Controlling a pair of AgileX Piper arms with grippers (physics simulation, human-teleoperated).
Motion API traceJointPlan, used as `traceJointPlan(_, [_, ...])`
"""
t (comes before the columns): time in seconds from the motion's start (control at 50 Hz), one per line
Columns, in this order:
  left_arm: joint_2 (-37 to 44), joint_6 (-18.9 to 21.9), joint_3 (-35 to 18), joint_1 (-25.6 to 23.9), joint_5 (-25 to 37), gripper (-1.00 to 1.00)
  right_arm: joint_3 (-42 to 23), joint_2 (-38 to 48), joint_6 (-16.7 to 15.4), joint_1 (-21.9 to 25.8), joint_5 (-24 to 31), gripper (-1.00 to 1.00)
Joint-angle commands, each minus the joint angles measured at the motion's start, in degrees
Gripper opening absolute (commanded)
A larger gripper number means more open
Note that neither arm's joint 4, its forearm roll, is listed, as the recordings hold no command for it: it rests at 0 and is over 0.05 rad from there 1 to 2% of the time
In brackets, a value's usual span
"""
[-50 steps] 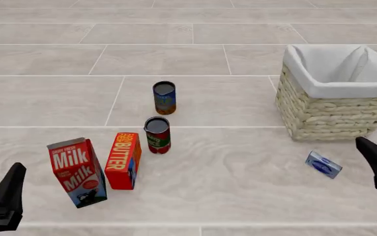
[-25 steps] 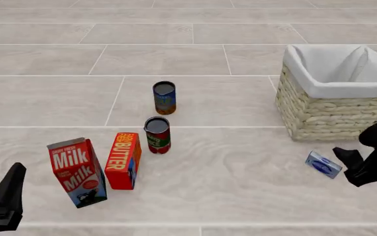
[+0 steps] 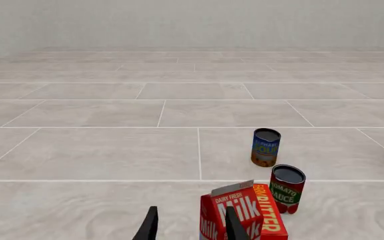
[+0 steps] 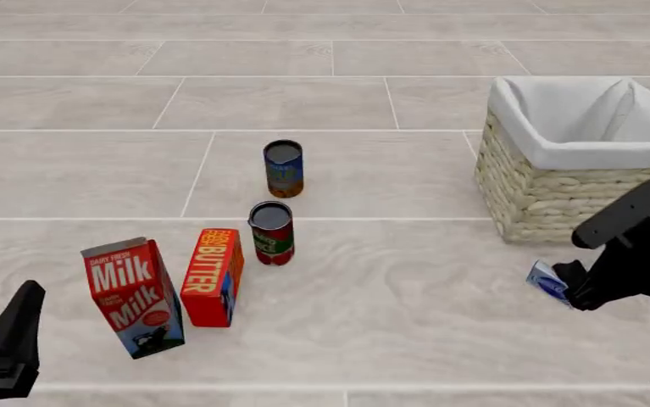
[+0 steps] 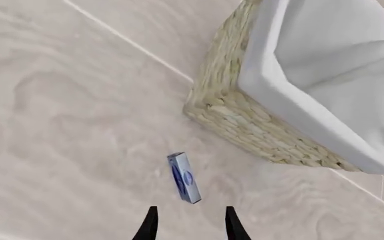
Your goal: Pick the cream cheese and place it in the basket.
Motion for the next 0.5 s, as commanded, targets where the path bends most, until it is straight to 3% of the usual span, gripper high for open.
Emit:
traceJointPlan(0.02, [-0.01, -0.01, 0.00, 0.01, 0.00, 1.00, -0.20, 7.84, -1.59, -0.94, -4.48, 1.00])
traceJointPlan(0.06, [0.00, -0.01, 0.00, -0.01, 0.00, 1.00, 0.36, 9.46, -4.28, -2.74, -5.72, 1.00])
traceJointPlan(0.12, [0.00, -0.01, 0.00, 0.01, 0.00, 1.00, -0.40, 9.64, -2.87, -1.55, -5.46, 1.00])
traceJointPlan(0.18, [0.00, -0.01, 0.00, -0.01, 0.00, 1.00, -0.38, 11.34, -4.35, -2.57, -6.78, 1.00])
traceJointPlan(0.5, [-0.01, 0.00, 0.00, 0.00, 0.00, 1.00, -3.77, 18.14, -5.08, -4.83, -7.72, 1.00])
